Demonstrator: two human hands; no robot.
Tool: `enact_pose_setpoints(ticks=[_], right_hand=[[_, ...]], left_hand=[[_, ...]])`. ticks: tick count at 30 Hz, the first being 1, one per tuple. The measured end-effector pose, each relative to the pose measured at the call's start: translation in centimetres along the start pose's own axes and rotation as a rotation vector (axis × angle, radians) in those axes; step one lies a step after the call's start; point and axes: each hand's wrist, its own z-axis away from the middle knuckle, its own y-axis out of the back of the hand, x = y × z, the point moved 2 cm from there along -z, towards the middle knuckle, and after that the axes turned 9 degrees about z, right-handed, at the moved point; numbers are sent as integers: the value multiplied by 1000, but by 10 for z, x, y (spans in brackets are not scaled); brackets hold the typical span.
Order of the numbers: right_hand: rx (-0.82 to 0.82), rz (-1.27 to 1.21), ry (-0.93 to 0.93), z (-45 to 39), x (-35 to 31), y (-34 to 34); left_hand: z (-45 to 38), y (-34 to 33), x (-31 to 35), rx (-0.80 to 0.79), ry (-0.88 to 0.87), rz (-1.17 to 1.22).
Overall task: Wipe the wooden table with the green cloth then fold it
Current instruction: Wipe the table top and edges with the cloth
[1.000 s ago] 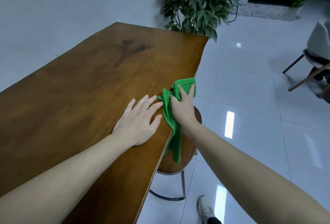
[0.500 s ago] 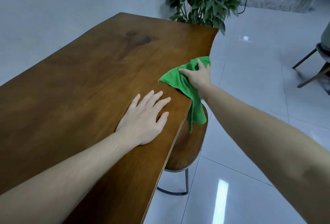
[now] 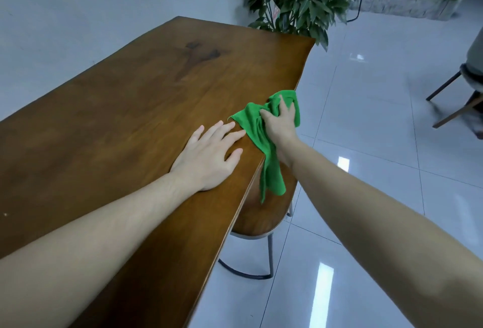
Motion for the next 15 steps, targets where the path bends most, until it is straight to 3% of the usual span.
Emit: enact_pose_setpoints(ticks=[8,15], right_hand=[[-78,-25,62,136,13,-32],[-128,-63,84,221,27,-53]], left_hand=[[22,13,12,226,12,134],[108,16,4,43,88,96]])
